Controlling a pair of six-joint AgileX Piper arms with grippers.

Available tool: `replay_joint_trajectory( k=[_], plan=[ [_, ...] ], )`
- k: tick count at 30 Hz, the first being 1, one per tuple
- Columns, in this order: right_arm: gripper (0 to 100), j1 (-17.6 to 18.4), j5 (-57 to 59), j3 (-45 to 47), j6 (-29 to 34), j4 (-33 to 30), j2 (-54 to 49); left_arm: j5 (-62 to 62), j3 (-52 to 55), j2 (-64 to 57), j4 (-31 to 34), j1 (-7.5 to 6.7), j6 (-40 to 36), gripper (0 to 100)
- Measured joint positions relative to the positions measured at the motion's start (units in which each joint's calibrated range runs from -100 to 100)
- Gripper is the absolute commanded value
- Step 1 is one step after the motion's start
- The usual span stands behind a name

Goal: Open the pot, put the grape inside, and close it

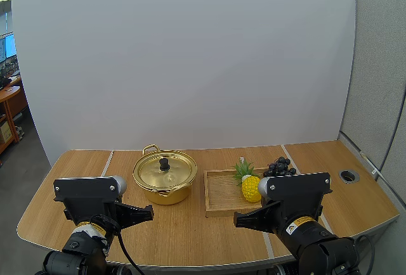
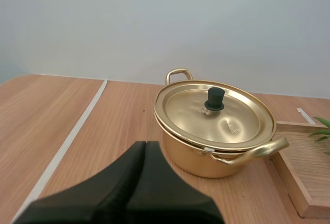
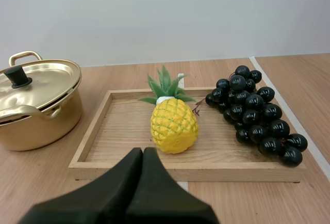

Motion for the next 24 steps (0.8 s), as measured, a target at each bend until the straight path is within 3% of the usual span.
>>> replay_joint_trajectory(
  k=[24],
  plan=[
    [0, 0.00, -0.19, 0.00, 0.00, -1.76, 0.00, 0.00, 0.00, 0.00, 0.00, 0.00, 0.00, 0]
  ],
)
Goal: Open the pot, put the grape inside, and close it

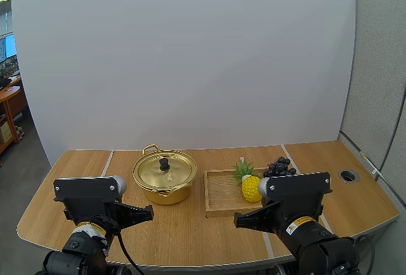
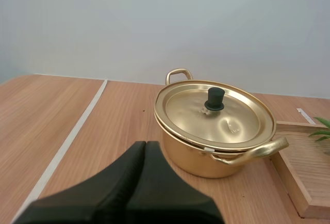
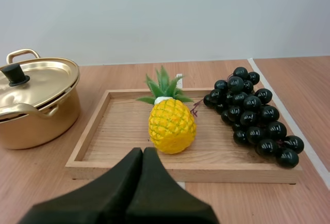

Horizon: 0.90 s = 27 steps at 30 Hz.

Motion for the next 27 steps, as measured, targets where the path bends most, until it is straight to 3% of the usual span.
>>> replay_joint_trajectory(
  k=[8, 18, 27],
  plan=[
    [0, 0.00, -0.48, -0.89, 0.00, -1.31, 0.00, 2.10, -3.27, 0.00, 0.00, 0.00, 0.00, 0],
    [0, 0.00, 10.78, -15.84, 0.00, -2.03, -0.12, 7.62, -10.07, 0.00, 0.00, 0.00, 0.21, 0],
    [0, 0.00, 19.40, -27.38, 0.00, -3.26, -0.24, 12.35, -22.56, -0.15, 0.00, 0.00, 10.39, 0]
  ],
)
